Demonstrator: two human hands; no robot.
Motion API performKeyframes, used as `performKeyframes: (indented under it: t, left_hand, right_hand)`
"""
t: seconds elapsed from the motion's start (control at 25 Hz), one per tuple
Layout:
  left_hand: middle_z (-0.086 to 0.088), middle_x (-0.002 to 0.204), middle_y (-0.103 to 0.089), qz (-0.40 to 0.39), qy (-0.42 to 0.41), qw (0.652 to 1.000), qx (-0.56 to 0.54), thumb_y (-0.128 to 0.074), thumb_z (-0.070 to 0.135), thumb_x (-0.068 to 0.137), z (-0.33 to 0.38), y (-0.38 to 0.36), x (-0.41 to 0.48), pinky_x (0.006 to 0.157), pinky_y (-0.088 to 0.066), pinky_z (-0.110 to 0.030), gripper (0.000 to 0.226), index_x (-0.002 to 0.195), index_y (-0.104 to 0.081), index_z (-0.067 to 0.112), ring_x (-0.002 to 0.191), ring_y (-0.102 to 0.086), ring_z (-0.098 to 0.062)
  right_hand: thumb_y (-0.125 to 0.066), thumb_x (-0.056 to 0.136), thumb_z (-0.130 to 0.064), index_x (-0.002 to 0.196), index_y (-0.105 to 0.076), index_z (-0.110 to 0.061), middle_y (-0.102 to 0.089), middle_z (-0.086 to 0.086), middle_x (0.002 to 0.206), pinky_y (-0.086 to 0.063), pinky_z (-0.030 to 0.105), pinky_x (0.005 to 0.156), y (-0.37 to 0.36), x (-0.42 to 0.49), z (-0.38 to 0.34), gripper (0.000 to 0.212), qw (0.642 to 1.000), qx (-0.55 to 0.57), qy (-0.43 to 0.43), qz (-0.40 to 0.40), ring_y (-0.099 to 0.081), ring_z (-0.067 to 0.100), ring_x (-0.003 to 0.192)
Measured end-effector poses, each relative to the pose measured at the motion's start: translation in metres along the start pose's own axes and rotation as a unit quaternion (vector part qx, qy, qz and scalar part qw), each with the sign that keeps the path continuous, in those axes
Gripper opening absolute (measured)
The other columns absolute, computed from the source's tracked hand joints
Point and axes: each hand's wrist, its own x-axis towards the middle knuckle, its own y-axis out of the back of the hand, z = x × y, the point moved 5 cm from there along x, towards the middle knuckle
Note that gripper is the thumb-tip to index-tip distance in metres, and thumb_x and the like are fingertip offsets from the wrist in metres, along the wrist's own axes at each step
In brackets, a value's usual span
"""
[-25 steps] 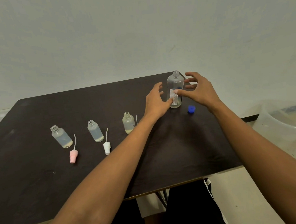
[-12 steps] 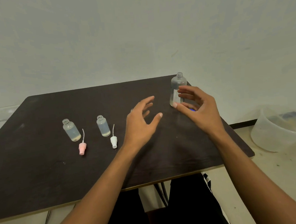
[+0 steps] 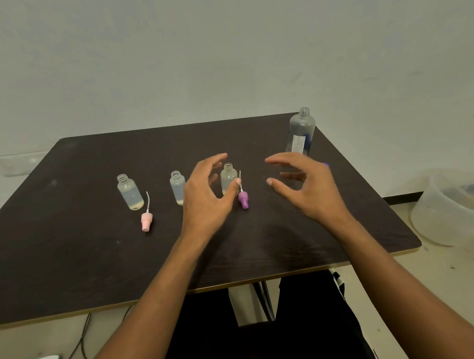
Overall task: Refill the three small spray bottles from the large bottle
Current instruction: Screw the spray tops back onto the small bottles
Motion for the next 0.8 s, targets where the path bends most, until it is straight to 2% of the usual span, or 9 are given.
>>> performKeyframes:
  t: [0.08,0.16,0.28,0.4,0.52,0.64,0.8]
  left_hand:
    - [0.010,0.142,-0.058,0.010,0.014,1.000,0.012,-0.083,0.021,0.090,-0.011,-0.001,0.005,0.109,-0.047,-0.018,0.063,0.148,-0.056,0.022,0.128,-0.056,0.001]
    - [0.003,0.145,-0.058,-0.004,0.034,0.999,0.015,-0.084,0.022,0.090,-0.021,-0.007,0.011,0.112,-0.049,-0.027,0.068,0.150,-0.053,0.018,0.131,-0.057,-0.007]
    - [-0.001,0.150,-0.058,-0.042,0.067,0.996,0.047,-0.084,0.026,0.090,-0.033,-0.017,0.024,0.113,-0.050,-0.036,0.072,0.152,-0.050,0.014,0.135,-0.059,-0.014]
    - [-0.003,0.147,-0.063,-0.067,0.080,0.991,0.086,-0.084,0.028,0.090,-0.040,-0.024,0.034,0.113,-0.051,-0.036,0.069,0.150,-0.053,0.013,0.135,-0.060,-0.016]
    - [-0.001,0.140,-0.068,-0.095,0.091,0.985,0.115,-0.083,0.029,0.091,-0.047,-0.030,0.037,0.108,-0.054,-0.036,0.060,0.144,-0.057,0.018,0.128,-0.065,-0.017]
    - [-0.001,0.132,-0.072,-0.096,0.099,0.982,0.128,-0.083,0.029,0.091,-0.052,-0.032,0.039,0.101,-0.056,-0.030,0.056,0.140,-0.060,0.018,0.119,-0.069,-0.016]
    - [0.002,0.120,-0.076,-0.077,0.100,0.984,0.122,-0.086,0.028,0.088,-0.054,-0.030,0.040,0.079,-0.045,-0.003,0.051,0.134,-0.066,0.016,0.093,-0.065,-0.001]
  right_hand:
    - [-0.077,0.094,-0.014,0.130,-0.073,-0.025,-0.069,-0.009,0.133,-0.054,0.022,0.105,-0.017,0.003,-0.003,0.038,0.994,-0.077,0.059,-0.049,-0.062,0.002,0.125]
    - [-0.073,0.094,-0.007,0.130,-0.073,-0.023,-0.068,-0.006,0.136,-0.051,0.030,0.111,-0.036,0.006,-0.001,0.040,0.975,-0.157,0.105,-0.115,-0.061,0.008,0.128]
    - [-0.064,0.097,-0.006,0.134,-0.071,-0.024,-0.065,-0.006,0.141,-0.054,0.040,0.105,-0.060,0.010,0.003,0.042,0.946,-0.215,0.136,-0.202,-0.057,0.014,0.133]
    - [-0.065,0.097,-0.007,0.136,-0.070,-0.026,-0.063,-0.005,0.144,-0.057,0.041,0.100,-0.074,0.014,0.007,0.043,0.918,-0.254,0.170,-0.252,-0.055,0.015,0.134]
    - [-0.066,0.099,-0.013,0.140,-0.067,-0.028,-0.063,-0.003,0.146,-0.057,0.039,0.102,-0.081,0.017,0.012,0.043,0.904,-0.264,0.181,-0.285,-0.055,0.015,0.136]
    - [-0.063,0.101,-0.014,0.141,-0.066,-0.028,-0.062,-0.003,0.147,-0.055,0.039,0.105,-0.085,0.021,0.015,0.042,0.901,-0.257,0.183,-0.297,-0.054,0.014,0.137]
    - [-0.061,0.103,-0.015,0.136,-0.070,-0.025,-0.065,-0.004,0.143,-0.055,0.040,0.103,-0.083,0.020,0.015,0.035,0.905,-0.242,0.193,-0.292,-0.057,0.014,0.134]
